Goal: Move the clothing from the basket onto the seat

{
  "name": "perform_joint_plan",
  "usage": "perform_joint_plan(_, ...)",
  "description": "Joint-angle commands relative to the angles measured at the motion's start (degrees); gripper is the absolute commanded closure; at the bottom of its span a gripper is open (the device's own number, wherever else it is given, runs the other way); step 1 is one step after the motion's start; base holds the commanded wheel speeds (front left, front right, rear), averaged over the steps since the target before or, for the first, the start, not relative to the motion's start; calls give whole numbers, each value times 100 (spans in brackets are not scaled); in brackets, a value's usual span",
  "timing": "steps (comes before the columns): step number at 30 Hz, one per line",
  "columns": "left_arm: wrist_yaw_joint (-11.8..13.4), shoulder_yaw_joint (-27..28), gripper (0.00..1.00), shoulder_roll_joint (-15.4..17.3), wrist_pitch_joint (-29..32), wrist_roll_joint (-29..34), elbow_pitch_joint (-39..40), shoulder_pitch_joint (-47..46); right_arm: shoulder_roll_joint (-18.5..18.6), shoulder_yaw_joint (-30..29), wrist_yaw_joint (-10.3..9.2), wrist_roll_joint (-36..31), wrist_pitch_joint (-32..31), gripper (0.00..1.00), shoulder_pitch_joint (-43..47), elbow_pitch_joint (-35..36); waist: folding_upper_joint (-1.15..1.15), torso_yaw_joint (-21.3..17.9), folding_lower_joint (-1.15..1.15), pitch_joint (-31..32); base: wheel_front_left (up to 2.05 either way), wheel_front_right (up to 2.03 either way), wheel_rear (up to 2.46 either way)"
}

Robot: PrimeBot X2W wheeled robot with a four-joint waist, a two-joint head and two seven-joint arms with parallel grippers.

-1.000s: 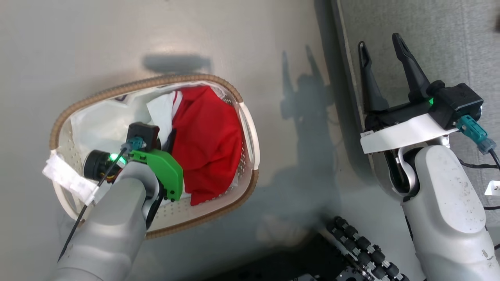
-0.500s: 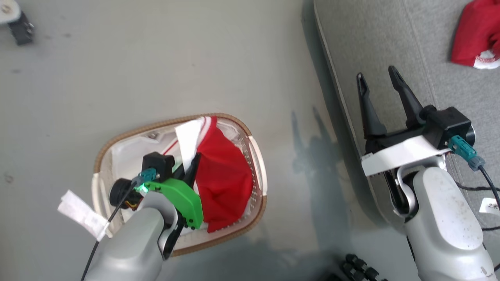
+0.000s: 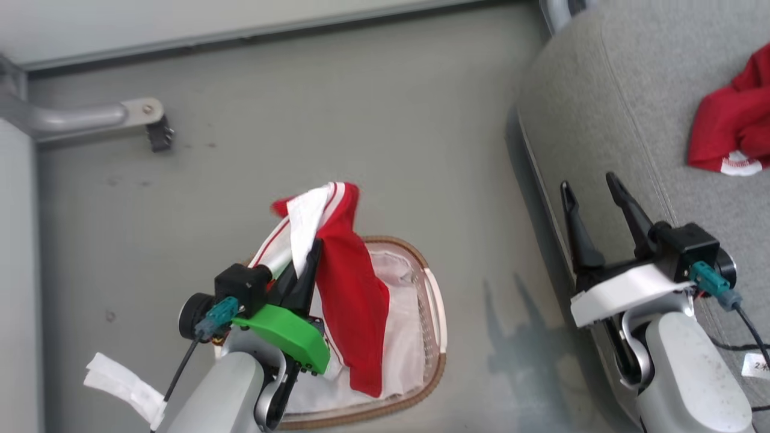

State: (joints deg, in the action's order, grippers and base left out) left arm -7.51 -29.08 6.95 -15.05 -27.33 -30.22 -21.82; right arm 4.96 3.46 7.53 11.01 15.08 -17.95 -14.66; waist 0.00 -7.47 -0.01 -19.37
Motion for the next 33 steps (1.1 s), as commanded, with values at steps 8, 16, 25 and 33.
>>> perform_joint_plan(8,5,518,100,-165,-17,522,1248,429,6,69,-8,-18,13,0,407,-133,0,555,1,1049,0,0,0)
perform_joint_plan(16,5,571,100,-256,-12,589,2179,235,-20,174,-8,-56,13,0,674,-195,0,579,1,1473,0,0,0)
perform_joint_plan(25,5,519,100,-343,-11,628,2668,19,-37,944,-8,17,12,0,771,-18,0,600,1,1650,0,0,0)
perform_joint_plan(33,5,337,100,-394,-12,537,2776,15,-113,2423,-8,344,12,0,285,663,0,669,1,1635,0,0,0)
